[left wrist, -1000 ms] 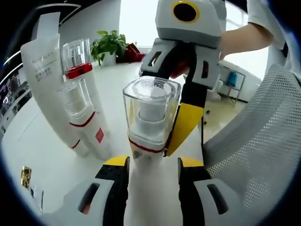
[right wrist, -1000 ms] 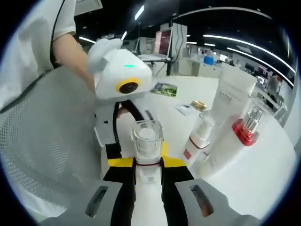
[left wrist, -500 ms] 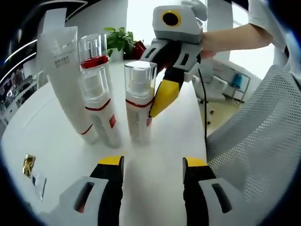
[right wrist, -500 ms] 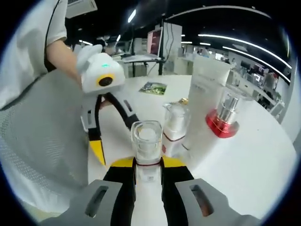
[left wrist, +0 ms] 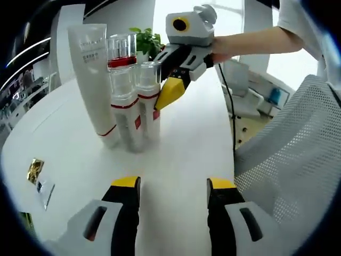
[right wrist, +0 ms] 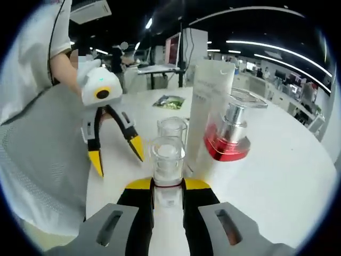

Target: Arrange the skincare products in the storage area until every visible bottle or jar stands upright without overlapping.

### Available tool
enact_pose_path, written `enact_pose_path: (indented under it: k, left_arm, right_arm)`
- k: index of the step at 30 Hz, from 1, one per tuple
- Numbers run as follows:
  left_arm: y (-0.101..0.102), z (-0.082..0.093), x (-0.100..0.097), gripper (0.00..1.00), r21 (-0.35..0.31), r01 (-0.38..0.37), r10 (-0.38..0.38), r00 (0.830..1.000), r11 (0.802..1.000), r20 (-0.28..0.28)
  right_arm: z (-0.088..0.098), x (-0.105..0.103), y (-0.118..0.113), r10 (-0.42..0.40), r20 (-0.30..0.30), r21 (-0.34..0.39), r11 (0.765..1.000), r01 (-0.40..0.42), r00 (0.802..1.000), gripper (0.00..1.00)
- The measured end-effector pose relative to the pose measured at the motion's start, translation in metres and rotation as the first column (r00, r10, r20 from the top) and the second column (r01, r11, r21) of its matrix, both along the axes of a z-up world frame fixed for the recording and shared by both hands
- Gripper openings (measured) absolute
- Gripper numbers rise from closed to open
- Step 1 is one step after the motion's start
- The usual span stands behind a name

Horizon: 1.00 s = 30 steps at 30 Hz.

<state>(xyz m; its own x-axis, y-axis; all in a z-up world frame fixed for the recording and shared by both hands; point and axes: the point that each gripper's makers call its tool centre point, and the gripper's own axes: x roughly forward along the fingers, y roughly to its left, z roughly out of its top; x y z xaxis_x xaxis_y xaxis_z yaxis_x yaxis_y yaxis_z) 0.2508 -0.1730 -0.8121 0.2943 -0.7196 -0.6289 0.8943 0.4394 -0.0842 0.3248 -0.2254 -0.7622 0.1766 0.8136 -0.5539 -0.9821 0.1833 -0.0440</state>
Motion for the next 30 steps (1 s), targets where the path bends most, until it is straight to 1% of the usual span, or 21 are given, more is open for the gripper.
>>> enact_pose_path:
  k: [6,19,30]
  left_arm:
    - [0.0054,-0.0026,-0.0015,0.44,0.000,-0.024,0.024,1.000,1.000,-0.015]
    - [0.0065,-0.0039,0.0039,0.44,-0.010,-0.034,0.033,0.999,0.999,-0.017]
    - [0.0093,-0.0071,0.0024,0.44,-0.003,-0.027,0.027,0.999,1.000,-0.022]
  right_arm:
    - [-0.0002,0.0002,0.0020,0.024,0.000,0.003,1.000,-0.024,1.000,0.19]
    - [-0.0012,-0.0003,0.0058,0.039,-0.008,0.017,0.999,-0.039,0.999,0.19]
    - [0.0003,0.0005,0.0057,0.010,-0.001,0.021,1.000,-0.010,1.000,0.19]
